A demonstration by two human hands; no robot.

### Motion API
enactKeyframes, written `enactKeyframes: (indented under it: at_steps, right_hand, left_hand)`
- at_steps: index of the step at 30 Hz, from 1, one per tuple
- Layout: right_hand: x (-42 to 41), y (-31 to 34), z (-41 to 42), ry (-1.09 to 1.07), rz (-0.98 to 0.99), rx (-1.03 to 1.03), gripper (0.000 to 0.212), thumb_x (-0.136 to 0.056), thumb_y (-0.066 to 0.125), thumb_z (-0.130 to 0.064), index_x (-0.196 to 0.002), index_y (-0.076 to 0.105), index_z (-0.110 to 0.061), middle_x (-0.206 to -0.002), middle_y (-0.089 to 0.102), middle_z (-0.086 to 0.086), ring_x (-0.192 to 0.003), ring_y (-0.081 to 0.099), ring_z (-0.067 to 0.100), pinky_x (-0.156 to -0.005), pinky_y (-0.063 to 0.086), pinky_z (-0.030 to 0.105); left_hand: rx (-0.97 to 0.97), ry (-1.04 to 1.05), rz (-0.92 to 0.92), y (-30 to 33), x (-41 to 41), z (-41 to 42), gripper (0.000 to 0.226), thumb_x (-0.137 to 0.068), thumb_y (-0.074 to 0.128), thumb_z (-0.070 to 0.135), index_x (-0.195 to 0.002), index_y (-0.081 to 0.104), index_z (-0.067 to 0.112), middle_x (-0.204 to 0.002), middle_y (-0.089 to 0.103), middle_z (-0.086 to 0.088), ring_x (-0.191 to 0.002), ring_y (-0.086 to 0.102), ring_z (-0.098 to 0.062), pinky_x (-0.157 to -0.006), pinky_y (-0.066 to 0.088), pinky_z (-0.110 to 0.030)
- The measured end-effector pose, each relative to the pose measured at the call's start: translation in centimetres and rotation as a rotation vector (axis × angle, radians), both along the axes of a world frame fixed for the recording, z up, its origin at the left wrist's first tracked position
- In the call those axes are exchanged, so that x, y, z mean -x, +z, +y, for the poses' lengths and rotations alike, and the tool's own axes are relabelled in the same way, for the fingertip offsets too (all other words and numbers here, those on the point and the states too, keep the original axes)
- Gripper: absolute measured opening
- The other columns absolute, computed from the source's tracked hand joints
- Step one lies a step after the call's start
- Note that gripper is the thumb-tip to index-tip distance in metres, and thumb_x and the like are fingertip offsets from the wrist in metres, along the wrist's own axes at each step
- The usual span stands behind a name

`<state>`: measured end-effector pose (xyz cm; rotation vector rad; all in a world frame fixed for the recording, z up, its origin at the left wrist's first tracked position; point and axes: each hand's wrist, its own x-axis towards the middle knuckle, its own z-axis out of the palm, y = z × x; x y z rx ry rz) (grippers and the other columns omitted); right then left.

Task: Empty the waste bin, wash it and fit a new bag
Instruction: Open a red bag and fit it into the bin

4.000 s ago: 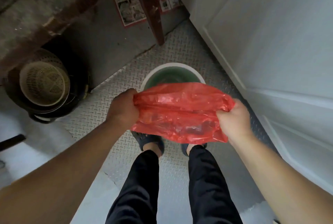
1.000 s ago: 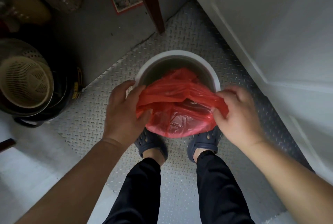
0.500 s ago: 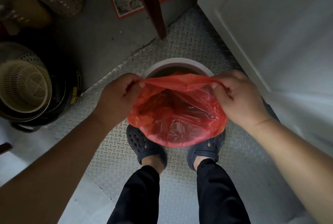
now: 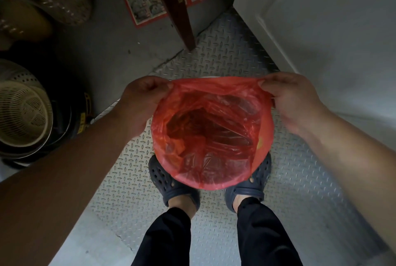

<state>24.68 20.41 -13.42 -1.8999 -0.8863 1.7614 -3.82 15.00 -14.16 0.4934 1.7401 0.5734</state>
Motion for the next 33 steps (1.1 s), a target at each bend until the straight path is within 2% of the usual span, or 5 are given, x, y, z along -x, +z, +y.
enactKeyframes:
  at_steps: [7,13,20,27,33]
  right_hand:
    - [0.0,-2.3,0.6,-0.112,0.062,0.283,0.008,-0.086,0.068,-0.003,-0.084,0.074,-0.007,-0.078,0.075,0.016,-0.071,0.074,0.028,-0.068,0.062,0.041]
    - [-0.5,-3.8,-0.4,0.082,-0.061,0.382,0.009,-0.085,0.072,-0.018,-0.088,0.078,-0.012,-0.087,0.077,0.016,-0.080,0.076,0.032,-0.076,0.061,0.050]
    - [-3.2,-0.4,-2.4,0.237,-0.357,0.067,0.059,-0.052,0.069,-0.028,-0.111,0.066,-0.028,-0.092,0.067,-0.008,-0.078,0.065,0.012,-0.066,0.051,0.028]
    - [-4.1,1.4,-7.6,0.659,-0.727,0.006,0.027,-0.075,0.067,-0.035,-0.081,0.050,-0.015,-0.076,0.055,-0.001,-0.064,0.056,0.020,-0.052,0.034,0.026]
    - [-4.1,0.1,-9.9,-0.074,-0.144,0.332,0.011,-0.088,0.061,-0.003,-0.086,0.069,-0.010,-0.081,0.075,0.005,-0.078,0.071,0.019,-0.074,0.056,0.034]
  left_hand:
    - [0.171,0.048,-0.164,-1.5,-0.4,1.1,0.007,-0.091,0.068,0.012,-0.090,0.073,0.008,-0.072,0.075,-0.010,-0.064,0.073,-0.022,-0.059,0.061,-0.029]
    - [0.258,0.071,-0.342,-2.8,-0.6,1.0,0.036,-0.090,0.058,0.012,-0.060,0.079,0.016,-0.062,0.073,-0.004,-0.056,0.072,-0.022,-0.052,0.059,-0.031]
    - [0.277,0.163,-0.423,-3.2,2.5,-4.9,0.029,-0.096,0.055,0.036,-0.107,0.069,0.013,-0.104,0.060,-0.014,-0.105,0.057,-0.032,-0.108,0.044,-0.052]
    - [0.311,0.146,-0.367,-2.1,2.3,-9.7,0.012,-0.088,0.061,0.014,-0.091,0.072,0.016,-0.089,0.075,-0.002,-0.079,0.070,-0.017,-0.079,0.052,-0.036]
    - [0.355,0.328,-0.341,-2.8,1.2,-10.4,0.024,-0.095,0.054,0.005,-0.115,0.066,0.005,-0.110,0.070,-0.015,-0.097,0.066,-0.029,-0.092,0.054,-0.043]
